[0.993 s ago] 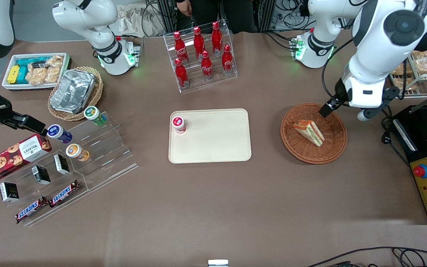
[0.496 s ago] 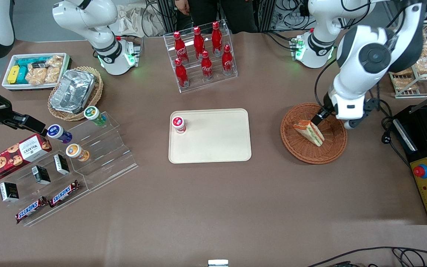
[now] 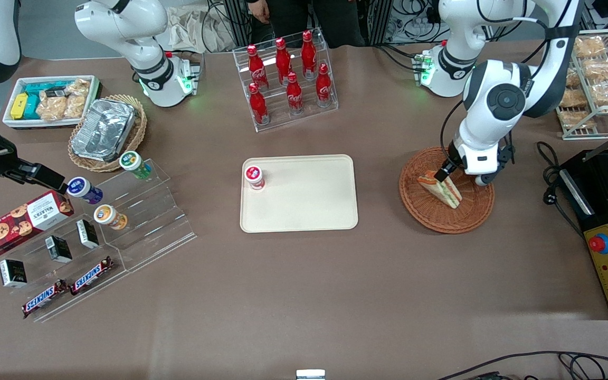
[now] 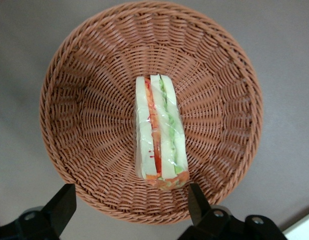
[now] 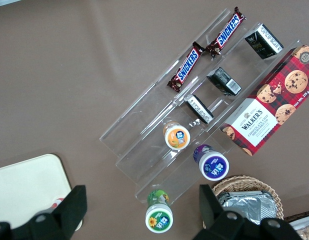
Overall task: Place sandwich from basket to tray
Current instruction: 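Lower the open left gripper over the wrapped sandwich in the basket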
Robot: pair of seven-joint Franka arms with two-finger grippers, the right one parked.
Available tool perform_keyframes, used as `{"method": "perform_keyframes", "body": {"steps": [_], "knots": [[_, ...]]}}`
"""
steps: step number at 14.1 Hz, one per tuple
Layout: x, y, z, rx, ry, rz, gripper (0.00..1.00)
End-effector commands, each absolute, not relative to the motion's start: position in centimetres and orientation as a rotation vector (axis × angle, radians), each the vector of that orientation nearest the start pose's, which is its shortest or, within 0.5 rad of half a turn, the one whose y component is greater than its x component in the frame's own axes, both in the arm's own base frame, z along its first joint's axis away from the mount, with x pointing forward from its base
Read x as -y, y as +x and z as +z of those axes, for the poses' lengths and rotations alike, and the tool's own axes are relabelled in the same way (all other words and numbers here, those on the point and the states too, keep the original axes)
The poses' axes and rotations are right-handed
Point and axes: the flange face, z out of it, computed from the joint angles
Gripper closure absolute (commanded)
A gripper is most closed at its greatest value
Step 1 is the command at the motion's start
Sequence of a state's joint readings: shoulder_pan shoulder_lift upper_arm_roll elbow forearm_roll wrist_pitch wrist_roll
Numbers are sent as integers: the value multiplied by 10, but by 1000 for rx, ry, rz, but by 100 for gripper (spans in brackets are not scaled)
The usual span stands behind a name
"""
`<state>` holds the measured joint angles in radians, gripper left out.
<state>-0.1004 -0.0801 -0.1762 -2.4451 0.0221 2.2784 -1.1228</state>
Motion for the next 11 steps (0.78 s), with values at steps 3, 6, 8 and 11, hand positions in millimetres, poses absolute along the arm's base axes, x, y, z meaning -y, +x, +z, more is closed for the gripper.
{"method": "perform_keyframes", "body": {"steps": [3, 6, 8, 11], "knots": [[128, 450, 309, 1288, -2800, 42, 1], [130, 454, 298, 1303, -2810, 32, 1], [129, 456, 291, 1316, -2811, 28, 1], [129, 459, 281, 1323, -2817, 28, 1]]}}
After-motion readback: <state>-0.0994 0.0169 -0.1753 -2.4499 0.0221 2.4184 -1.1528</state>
